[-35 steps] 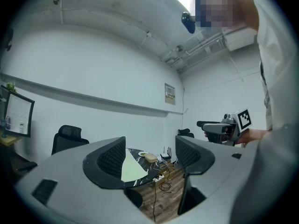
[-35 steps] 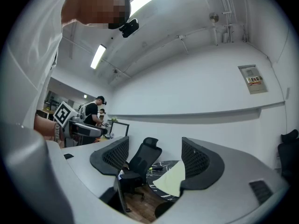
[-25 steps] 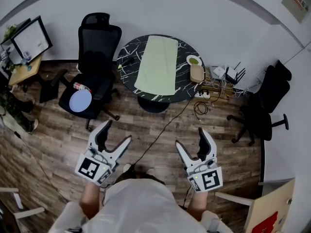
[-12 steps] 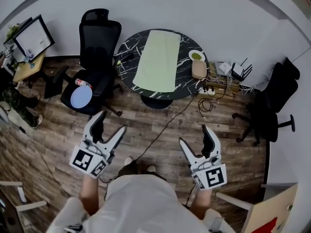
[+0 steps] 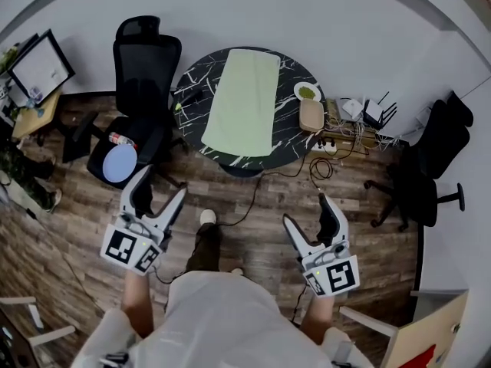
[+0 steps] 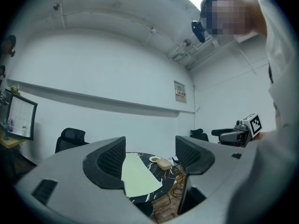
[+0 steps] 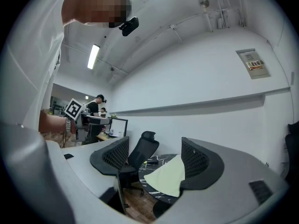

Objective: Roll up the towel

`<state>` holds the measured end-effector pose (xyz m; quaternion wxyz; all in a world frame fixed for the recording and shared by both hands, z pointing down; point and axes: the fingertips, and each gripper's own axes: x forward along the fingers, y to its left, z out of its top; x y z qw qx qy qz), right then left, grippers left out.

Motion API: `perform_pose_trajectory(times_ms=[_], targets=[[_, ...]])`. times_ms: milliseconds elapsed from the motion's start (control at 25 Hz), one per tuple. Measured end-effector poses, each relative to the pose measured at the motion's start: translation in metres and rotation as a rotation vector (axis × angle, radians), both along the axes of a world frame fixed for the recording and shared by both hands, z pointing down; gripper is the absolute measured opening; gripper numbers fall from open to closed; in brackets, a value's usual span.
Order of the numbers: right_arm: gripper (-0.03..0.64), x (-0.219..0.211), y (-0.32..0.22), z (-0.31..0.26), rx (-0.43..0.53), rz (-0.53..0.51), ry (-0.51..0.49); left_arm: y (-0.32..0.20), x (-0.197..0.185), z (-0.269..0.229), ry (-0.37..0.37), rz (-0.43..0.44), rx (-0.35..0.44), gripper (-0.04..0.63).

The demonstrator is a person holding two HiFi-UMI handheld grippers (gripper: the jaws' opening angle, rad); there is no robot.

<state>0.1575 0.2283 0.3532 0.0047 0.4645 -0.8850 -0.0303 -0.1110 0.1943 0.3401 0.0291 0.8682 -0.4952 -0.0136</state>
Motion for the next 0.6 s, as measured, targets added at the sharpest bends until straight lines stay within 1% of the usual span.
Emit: perform_pose_trajectory(times_ms=[160, 240, 440, 520, 600], targets=[[0.311, -0.013, -0.049, 0.008, -0.012, 0.023, 0.045, -0.057, -0.007, 0.018, -0.008, 0.033, -0.02, 0.31], [0.311, -0.024, -0.082, 0.01, -0.017, 0.035, 0.069, -0.091, -0.013, 0.025, -0.014, 0.054, -0.029, 0.31], [0.311, -0.058, -0.169, 0.013, -0.051, 0.056, 0.078, -0.175, -0.036, 0.043, -0.017, 0.097, -0.081, 0.31], [0.311, -0.07, -0.198, 0.016, -0.066, 0.061, 0.091, -0.205, -0.04, 0.049, -0.03, 0.128, -0.096, 0.31], [0.311, -0.078, -0.222, 0.02, -0.079, 0.07, 0.113, -0.231, -0.04, 0.056, -0.06, 0.166, -0.104, 0.31]])
